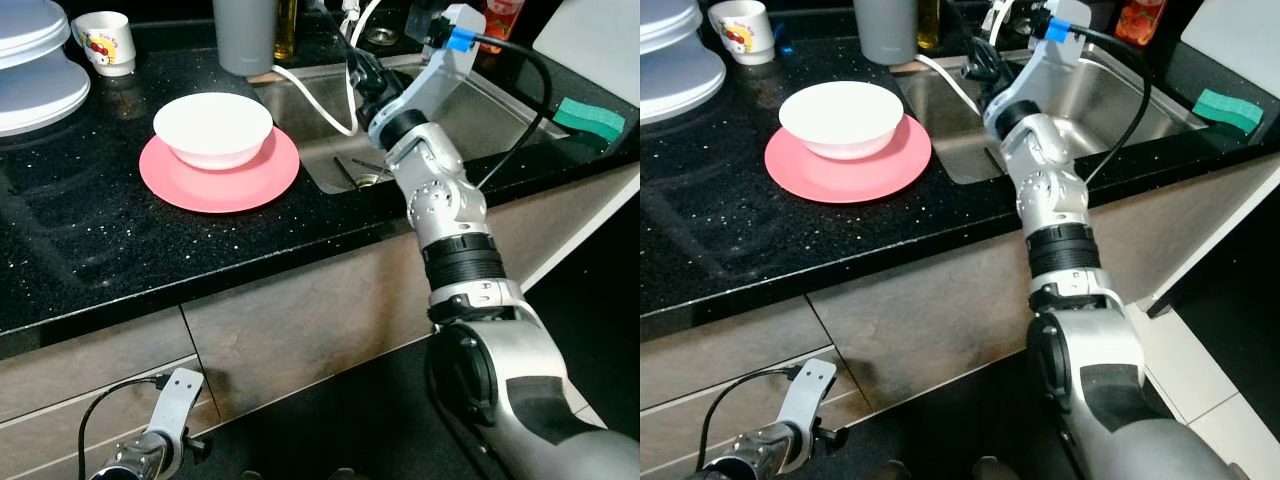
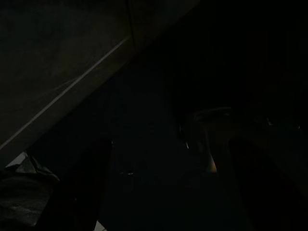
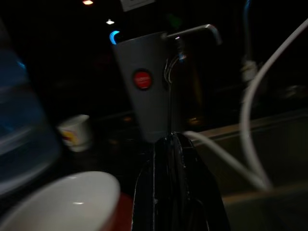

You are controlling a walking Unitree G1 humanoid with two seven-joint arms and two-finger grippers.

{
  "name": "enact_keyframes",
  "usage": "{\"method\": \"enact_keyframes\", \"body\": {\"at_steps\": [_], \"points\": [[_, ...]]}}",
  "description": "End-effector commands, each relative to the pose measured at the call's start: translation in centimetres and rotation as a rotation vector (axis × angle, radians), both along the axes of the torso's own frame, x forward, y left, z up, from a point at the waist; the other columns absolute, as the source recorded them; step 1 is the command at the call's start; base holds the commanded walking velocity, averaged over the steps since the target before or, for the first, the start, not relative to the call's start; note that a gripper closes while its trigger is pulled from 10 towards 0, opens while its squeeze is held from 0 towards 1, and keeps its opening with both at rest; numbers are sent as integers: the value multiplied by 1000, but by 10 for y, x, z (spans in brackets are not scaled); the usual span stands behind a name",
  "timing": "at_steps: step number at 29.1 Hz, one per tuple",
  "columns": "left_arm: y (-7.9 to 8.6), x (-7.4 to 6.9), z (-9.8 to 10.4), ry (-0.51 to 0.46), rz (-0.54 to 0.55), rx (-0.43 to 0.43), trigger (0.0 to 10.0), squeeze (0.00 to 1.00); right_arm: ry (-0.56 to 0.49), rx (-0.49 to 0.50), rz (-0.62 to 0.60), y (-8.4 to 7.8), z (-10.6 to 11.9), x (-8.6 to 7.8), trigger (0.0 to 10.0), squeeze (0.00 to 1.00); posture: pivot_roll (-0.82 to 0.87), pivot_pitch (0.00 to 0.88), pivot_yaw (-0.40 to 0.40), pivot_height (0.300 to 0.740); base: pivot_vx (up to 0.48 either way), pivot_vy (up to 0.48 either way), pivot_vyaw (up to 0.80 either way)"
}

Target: Kitchen organization

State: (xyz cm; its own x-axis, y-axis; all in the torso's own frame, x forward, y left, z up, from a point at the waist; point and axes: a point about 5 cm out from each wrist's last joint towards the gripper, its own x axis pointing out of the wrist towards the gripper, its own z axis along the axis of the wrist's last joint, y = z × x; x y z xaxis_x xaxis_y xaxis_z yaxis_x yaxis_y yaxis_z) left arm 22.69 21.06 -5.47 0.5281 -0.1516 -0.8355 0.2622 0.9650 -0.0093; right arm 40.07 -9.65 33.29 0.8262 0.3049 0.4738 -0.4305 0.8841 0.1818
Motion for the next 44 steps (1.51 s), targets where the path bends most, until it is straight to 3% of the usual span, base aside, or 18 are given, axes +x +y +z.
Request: {"method": "enact_keyframes", "body": {"at_steps": [1, 6, 7, 8, 9, 12, 17, 23, 31, 44], "points": [[-1, -6, -4, 22, -5, -2, 10000, 0, -4, -51, -47, -2, -3, 1, 0, 0, 16, 169, -86, 740, 0, 0, 0], [-1, -6, -4, 20, -8, -1, 10000, 0, -9, -193, -169, -6, -6, 5, 0, 0, 19, 172, -86, 740, 0, 0, 0], [0, -5, -3, 12, -8, 6, 10000, 0, -4, -260, -194, -7, -9, 7, 5373, 0, 18, 173, -85, 740, 0, 0, 0], [0, -5, -3, 12, -8, 6, 10000, 0, -4, -260, -194, -7, -9, 7, 5373, 0, 18, 173, -85, 740, 0, 0, 0], [0, -5, -3, 7, 3, 6, 10000, 0, -9, -327, -207, -5, -12, 8, 10000, 0, 17, 173, -86, 740, 0, 0, 0], [1, -5, -3, 2, 22, 6, 10000, 0, -27, -431, -205, 1, -18, 7, 10000, 0, 17, 174, -85, 740, 0, 0, 0], [2, -5, -3, -3, 31, 3, 10000, 0, -63, -476, -176, 9, -20, 4, 10000, 0, 19, 175, -83, 740, 0, 0, 0], [2, -5, -3, -5, 38, 1, 10000, 0, -88, -474, -146, 13, -16, 1, 10000, 0, 22, 174, -82, 740, 0, 0, 667], [2, -7, -4, -2, 43, -5, 10000, 0, -126, -501, -204, 11, -7, 2, 10000, 0, 21, 163, -79, 740, 0, 0, 792], [2, -7, -4, -4, 31, -12, 10000, 0, -165, -491, -256, 8, 1, 1, 10000, 0, 22, 151, -79, 740, 19, -195, 0]]}}
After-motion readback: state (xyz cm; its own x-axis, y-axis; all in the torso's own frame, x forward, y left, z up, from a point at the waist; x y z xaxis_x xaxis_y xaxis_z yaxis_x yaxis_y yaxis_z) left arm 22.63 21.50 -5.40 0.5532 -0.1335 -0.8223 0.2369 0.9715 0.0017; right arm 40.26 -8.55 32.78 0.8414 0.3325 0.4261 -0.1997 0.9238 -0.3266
